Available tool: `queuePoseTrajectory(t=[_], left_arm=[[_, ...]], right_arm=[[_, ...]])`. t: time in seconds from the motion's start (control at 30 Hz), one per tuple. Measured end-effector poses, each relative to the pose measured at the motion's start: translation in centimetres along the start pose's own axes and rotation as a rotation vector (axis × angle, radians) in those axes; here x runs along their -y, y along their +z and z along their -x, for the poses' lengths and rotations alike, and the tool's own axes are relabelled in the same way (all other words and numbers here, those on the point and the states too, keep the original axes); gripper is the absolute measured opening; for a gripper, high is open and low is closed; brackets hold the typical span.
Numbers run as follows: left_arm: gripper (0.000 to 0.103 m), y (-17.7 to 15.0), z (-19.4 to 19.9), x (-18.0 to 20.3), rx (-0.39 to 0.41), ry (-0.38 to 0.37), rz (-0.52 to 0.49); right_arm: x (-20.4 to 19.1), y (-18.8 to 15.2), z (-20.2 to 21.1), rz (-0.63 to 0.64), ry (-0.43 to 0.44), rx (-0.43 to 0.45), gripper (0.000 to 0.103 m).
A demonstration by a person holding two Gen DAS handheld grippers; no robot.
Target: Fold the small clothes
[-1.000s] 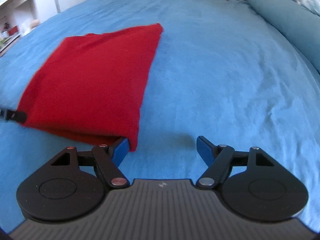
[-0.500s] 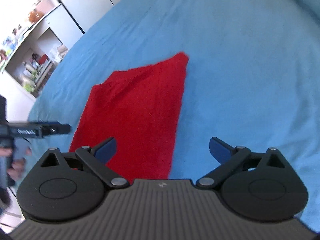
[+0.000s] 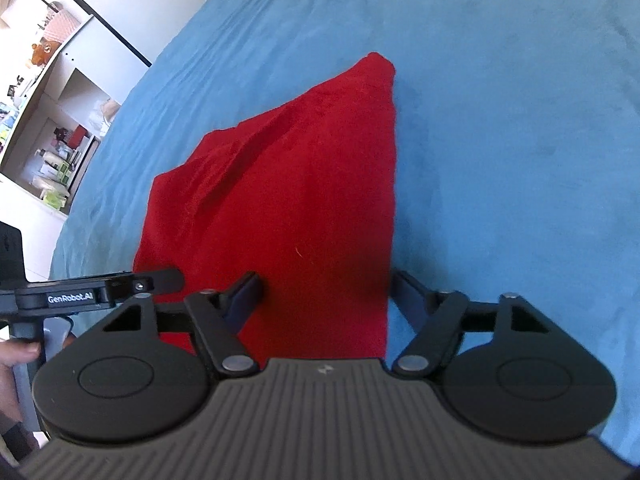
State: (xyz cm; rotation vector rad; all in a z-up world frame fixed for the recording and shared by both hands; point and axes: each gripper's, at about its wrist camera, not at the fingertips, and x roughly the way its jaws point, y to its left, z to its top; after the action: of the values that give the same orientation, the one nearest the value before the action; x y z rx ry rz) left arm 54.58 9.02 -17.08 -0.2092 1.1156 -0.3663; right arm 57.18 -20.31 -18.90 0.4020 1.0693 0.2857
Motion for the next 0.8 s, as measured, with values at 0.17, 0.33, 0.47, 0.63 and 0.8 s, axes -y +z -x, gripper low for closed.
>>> queuePoseTrajectory(t=[0.17,0.33,0.47,0.63,0.8], left_arm=[[0.035,0.1,0.0,0.9,0.016,0.015,-0.015],[0.027,0.2,0.5,2.1,0.021,0.067,-0.041],[0.024,0.1,1.3,3.5,0.044,0.101,-0.071],[0.024,-1.0,3.3,5.8,0.055,0.110,-0.091],[0.024,-4.7,6.8,9.8,0.075,0.078,-0.131]], right_arm=[[0.1,0.0,-0.2,-0.008,0.000,0.016,0.057],[-0.8,0.0,0.3,0.016,-0.012,0.048,0.044],[-1.1,0.1,1.5,0.008,-0.002,0.066,0.041],[-1.5,-0.6,5.6,0.054,0.049,0.114,0.041],[-1.4,-3.0,11.1,0.091,0.042,0.130,0.040]])
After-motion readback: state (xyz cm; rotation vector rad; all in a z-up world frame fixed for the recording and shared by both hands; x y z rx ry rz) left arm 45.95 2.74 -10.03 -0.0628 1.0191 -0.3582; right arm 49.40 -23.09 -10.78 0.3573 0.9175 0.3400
